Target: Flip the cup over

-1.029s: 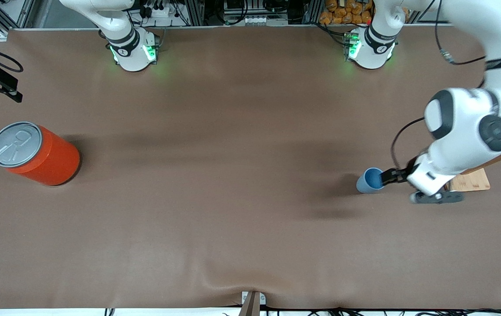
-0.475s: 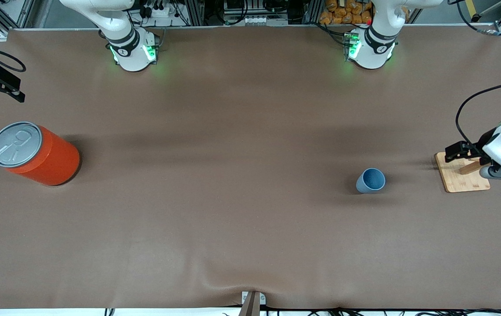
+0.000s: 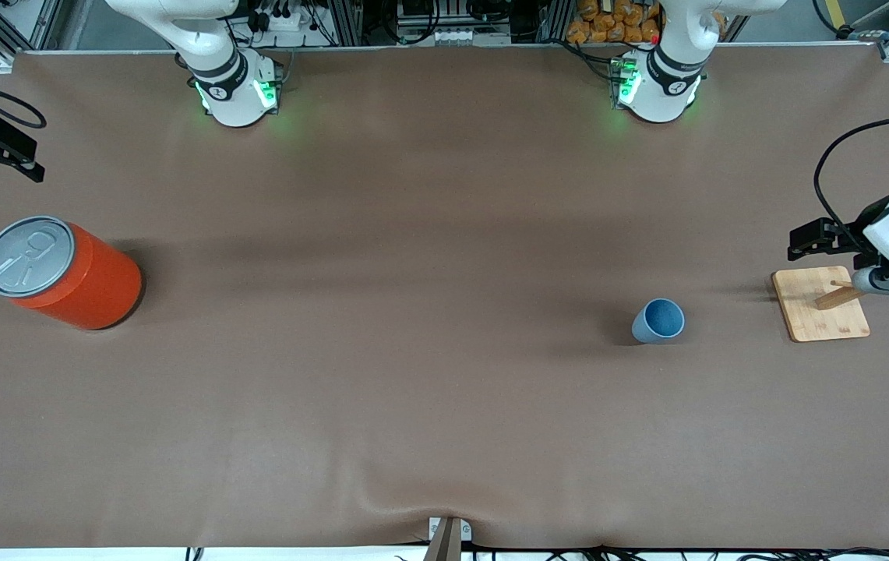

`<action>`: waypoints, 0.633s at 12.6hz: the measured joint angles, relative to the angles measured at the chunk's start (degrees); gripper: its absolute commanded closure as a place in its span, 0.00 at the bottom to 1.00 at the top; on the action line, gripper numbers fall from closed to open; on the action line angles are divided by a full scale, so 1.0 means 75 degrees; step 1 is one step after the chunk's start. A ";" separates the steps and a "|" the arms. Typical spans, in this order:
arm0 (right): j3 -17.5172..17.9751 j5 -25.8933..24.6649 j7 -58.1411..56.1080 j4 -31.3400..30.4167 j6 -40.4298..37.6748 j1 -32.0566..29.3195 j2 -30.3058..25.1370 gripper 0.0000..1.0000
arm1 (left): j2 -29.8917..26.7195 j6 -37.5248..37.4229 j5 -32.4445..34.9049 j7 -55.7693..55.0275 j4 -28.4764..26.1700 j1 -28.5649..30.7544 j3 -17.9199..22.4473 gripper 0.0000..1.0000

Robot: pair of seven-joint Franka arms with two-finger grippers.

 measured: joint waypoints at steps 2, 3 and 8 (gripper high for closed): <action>0.0006 0.0000 0.0014 0.0000 0.0000 0.0000 0.0000 0.00 | -0.0030 -0.0411 0.0003 -0.0634 0.0301 0.0307 -0.0832 0.00; 0.0007 0.0000 0.0019 0.0000 0.0000 0.0000 0.0000 0.00 | -0.0099 -0.0666 0.0016 -0.0767 0.0453 0.0334 -0.1054 0.00; 0.0002 0.0173 0.0039 0.0001 0.0000 -0.0027 0.0000 0.00 | -0.0714 -0.1446 0.0054 -0.0154 0.0657 0.0843 -0.1473 0.00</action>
